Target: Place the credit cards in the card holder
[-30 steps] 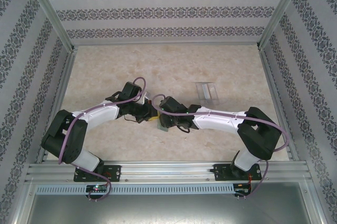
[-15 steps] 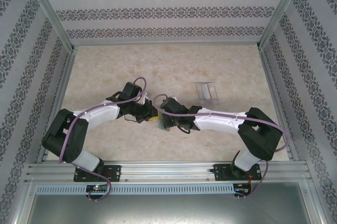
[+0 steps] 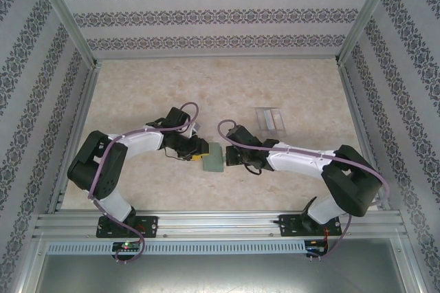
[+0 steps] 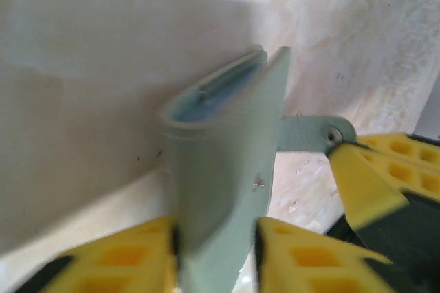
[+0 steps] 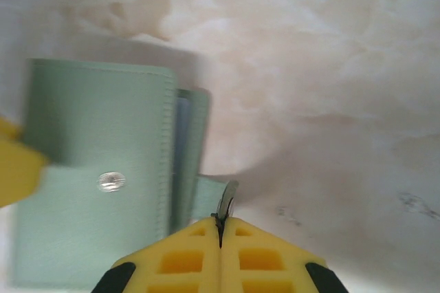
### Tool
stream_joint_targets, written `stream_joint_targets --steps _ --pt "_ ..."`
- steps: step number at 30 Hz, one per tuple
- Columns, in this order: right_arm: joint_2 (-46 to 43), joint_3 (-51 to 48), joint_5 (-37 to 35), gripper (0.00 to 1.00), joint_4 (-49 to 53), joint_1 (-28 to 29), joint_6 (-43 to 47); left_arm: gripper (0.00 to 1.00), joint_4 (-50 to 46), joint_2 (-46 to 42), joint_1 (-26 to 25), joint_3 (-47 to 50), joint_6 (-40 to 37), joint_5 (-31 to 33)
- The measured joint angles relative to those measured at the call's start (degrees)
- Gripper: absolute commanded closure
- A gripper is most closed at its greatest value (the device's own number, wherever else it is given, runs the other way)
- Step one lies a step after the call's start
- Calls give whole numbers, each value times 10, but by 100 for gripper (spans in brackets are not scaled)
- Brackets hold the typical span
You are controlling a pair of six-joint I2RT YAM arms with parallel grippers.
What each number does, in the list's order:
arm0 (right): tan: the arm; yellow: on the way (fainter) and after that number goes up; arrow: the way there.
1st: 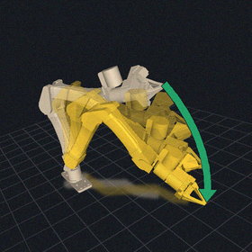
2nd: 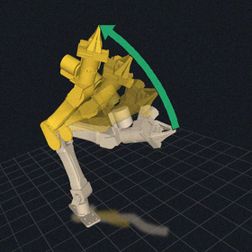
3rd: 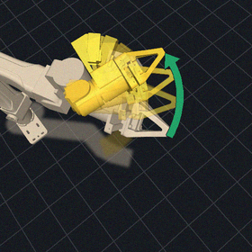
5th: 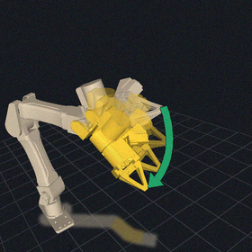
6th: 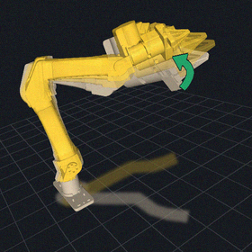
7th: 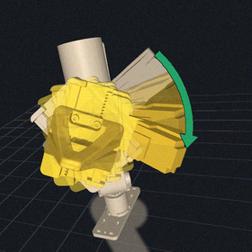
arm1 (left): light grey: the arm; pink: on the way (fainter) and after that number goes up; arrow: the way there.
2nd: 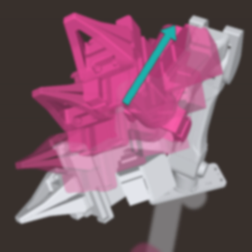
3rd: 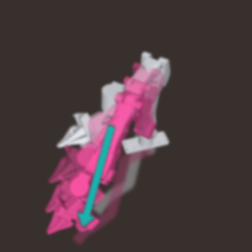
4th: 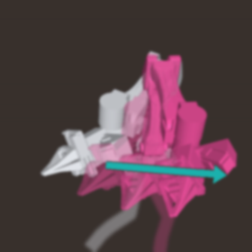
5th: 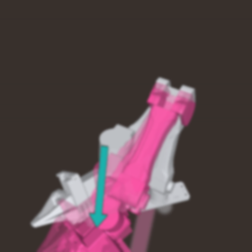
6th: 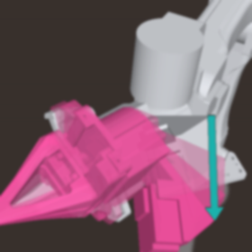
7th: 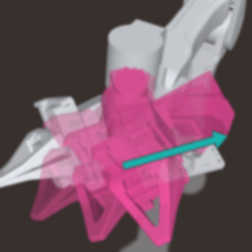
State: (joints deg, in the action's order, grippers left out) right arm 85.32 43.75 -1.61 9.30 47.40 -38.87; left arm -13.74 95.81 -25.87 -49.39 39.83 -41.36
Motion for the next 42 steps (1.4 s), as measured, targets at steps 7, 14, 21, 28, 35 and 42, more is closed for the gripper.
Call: stream_joint_targets --steps 7,14,21,28,35,42 --pt "-73 9 44 100 -24 11 1 33 0 4 18 -2 -16 -2" --pt "-68 34 73 100 -46 20 1 30 43 -5 57 20 4 -26" --pt "-56 34 82 100 -53 23 0 13 74 -7 66 44 28 -55" --pt "-56 34 87 100 -53 23 0 1 85 -54 92 56 44 -68" --pt "-56 53 86 100 -45 23 -2 4 87 -61 95 56 43 -80" --pt "-55 54 87 100 -44 23 -4 17 80 -42 95 55 33 -79"
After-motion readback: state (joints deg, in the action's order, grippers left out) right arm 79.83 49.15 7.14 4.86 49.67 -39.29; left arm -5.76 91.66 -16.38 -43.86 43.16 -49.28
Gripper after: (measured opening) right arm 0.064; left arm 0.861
